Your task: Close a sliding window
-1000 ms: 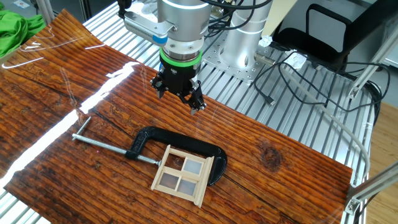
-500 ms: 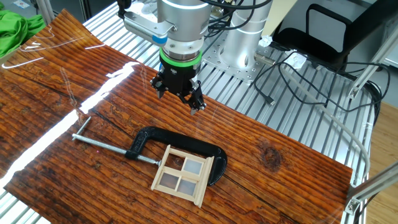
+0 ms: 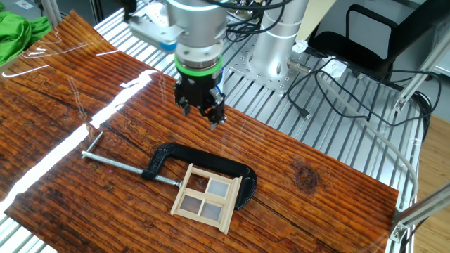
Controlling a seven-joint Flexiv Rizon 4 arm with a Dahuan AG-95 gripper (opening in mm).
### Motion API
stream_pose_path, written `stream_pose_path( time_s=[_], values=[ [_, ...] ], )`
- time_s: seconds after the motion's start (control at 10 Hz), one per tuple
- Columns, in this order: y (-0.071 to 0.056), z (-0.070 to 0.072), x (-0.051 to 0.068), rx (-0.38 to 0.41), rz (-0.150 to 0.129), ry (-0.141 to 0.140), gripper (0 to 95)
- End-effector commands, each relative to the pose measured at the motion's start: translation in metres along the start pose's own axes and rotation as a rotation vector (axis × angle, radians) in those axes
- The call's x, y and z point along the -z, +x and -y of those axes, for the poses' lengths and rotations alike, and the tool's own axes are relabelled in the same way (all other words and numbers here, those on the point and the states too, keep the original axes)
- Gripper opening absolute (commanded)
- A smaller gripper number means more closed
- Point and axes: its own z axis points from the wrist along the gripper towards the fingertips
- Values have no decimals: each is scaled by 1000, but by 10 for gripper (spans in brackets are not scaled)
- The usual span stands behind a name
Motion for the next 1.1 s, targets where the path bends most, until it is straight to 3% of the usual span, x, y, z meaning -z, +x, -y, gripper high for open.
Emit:
stream_pose_path(
  time_s=[0.1,1.1],
  values=[
    [3,0,0,0,5,1,0],
    [1,-1,-4,-1,4,-3,0]
  ],
)
